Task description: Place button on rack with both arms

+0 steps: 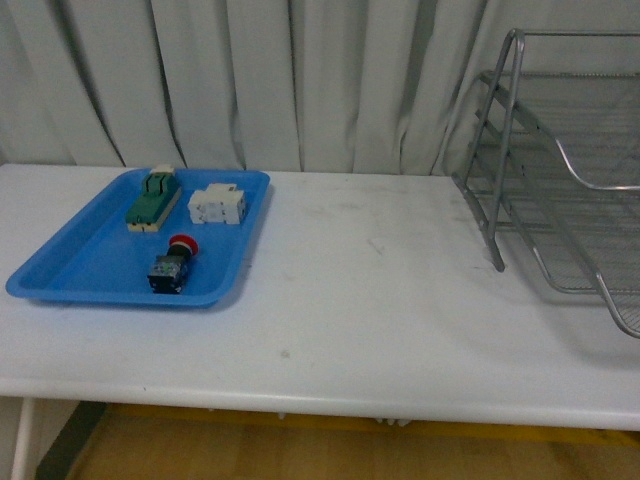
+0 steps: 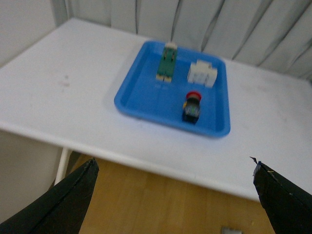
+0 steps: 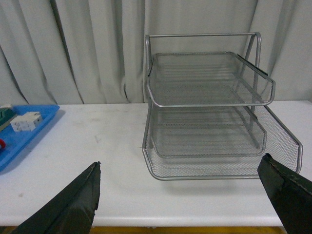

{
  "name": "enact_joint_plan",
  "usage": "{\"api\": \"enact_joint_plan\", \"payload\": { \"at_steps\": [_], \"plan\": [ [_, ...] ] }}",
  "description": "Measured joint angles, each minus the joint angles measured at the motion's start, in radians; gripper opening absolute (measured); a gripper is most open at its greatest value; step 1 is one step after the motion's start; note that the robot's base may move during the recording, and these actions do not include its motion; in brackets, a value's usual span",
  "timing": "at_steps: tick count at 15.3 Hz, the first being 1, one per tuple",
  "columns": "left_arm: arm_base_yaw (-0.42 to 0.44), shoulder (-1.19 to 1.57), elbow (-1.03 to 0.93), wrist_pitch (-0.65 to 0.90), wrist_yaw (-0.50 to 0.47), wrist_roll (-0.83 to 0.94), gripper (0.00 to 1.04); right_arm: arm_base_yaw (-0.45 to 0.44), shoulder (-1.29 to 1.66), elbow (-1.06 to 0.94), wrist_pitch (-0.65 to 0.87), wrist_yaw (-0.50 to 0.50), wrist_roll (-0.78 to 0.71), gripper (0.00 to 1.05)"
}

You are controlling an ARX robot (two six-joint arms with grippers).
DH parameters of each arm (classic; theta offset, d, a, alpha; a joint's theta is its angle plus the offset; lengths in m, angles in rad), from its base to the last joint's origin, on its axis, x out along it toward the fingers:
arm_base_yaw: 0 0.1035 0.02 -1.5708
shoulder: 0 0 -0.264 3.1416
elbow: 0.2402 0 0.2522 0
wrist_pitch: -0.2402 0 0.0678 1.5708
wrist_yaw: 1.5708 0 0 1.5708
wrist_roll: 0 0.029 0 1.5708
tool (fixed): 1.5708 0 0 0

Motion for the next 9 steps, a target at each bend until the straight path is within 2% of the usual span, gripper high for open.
{"api": "enact_joint_plan", "payload": {
  "at_steps": [1, 3, 4, 6, 9],
  "plan": [
    [0.034, 0.128, 0.056, 0.126, 0.048, -0.007, 0.98, 0.0, 0.0, 0.0, 0.001, 0.0, 0.0, 0.98],
    [0.022, 0.469, 0.199, 0.346, 0.114, -0.016, 0.98, 0.0, 0.0, 0.0, 0.001, 0.0, 0.0, 0.98],
    [0.004, 0.653, 0.301, 0.398, 0.133, -0.014, 0.98, 0.0, 0.0, 0.0, 0.001, 0.0, 0.0, 0.98],
    [-0.058, 0.983, 0.528, 0.368, 0.119, 0.015, 0.98, 0.0, 0.0, 0.0, 0.001, 0.0, 0.0, 0.98],
    [-0.104, 1.312, 0.78, 0.27, 0.119, 0.042, 0.98, 0.0, 0.0, 0.0, 0.001, 0.0, 0.0, 0.98]
  ]
}}
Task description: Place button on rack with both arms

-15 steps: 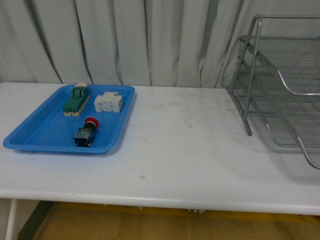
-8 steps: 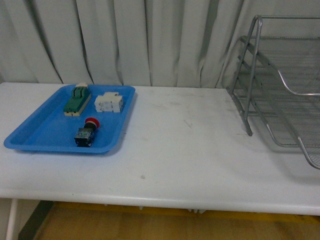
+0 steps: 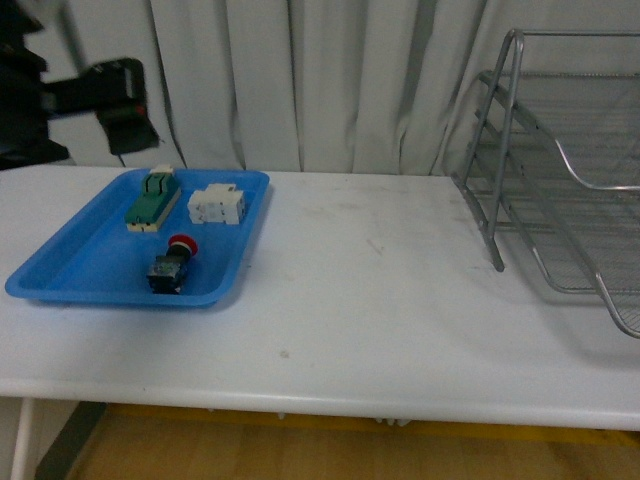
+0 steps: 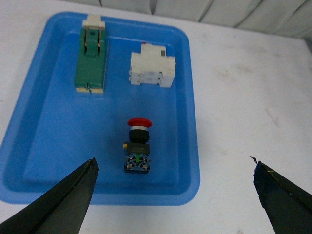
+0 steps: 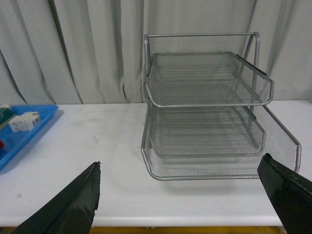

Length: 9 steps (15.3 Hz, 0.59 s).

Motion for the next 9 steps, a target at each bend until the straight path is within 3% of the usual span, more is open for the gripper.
{"api": "enact_joint_plan", "payload": {
  "at_steps": [3, 9],
  "plan": [
    [-0.016, 0.232, 0.175, -0.076, -0.053, 0.048, 0.98, 0.0, 0.0, 0.0, 0.0, 0.0, 0.0, 0.98],
    [-0.027, 0.447, 0.388, -0.182, -0.093, 0.056, 0.98, 0.0, 0.0, 0.0, 0.0, 0.0, 0.0, 0.98]
  ]
}}
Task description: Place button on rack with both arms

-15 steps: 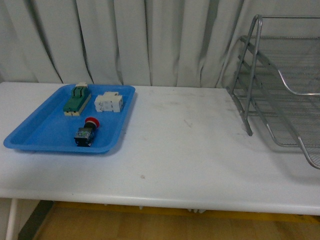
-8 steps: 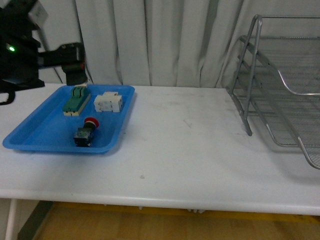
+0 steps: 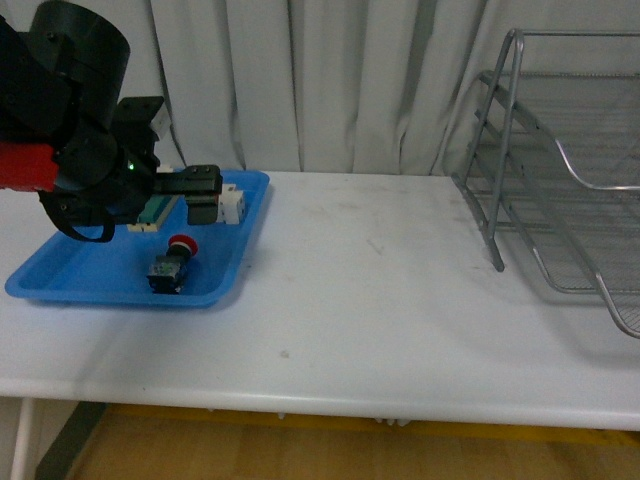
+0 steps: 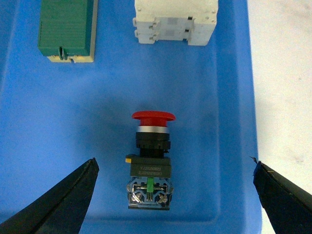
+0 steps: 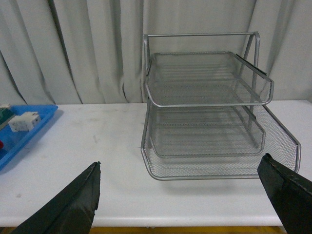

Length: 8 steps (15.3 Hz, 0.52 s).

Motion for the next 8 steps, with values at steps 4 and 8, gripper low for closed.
{"api": "enact_joint_plan", "payload": {
  "at_steps": [4, 8],
  "plan": [
    [-0.001, 0.1, 0.063, -0.025, -0.059, 0.022, 0.98, 0.0, 0.0, 0.0, 0.0, 0.0, 0.0, 0.98],
    [0.0, 0.155, 0.087, -0.036, -0.063, 0.022, 0.98, 0.0, 0.0, 0.0, 0.0, 0.0, 0.0, 0.98]
  ]
}}
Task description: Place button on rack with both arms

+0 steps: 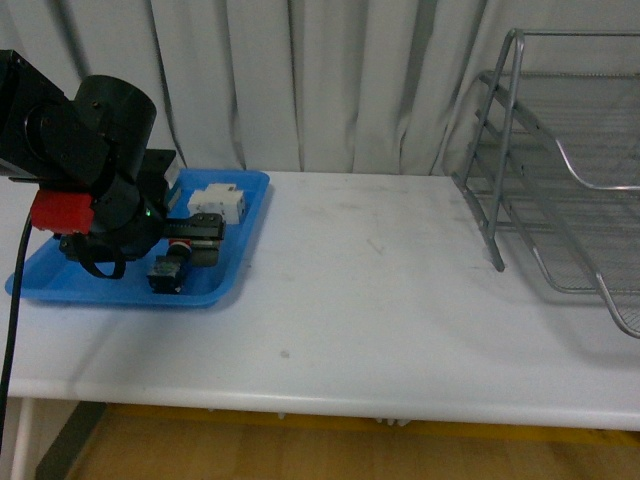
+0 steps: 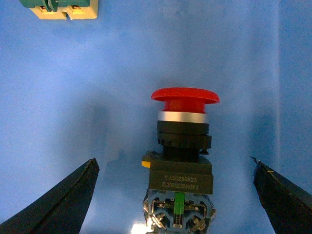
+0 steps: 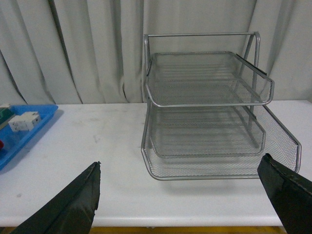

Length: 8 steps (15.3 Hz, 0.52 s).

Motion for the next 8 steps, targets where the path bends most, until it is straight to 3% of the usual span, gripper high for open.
{"api": "enact_joint_plan", "payload": {
  "at_steps": [4, 8],
  "plan": [
    [0.0, 0.047, 0.027, -0.006, -0.014, 0.0, 0.96, 0.0, 0.0, 0.0, 0.0, 0.0, 0.0, 0.98],
    [-0.004, 0.058, 0.048, -0.005, -0.018, -0.001, 0.53, 0.0, 0.0, 0.0, 0.0, 0.0, 0.0, 0.98]
  ]
}}
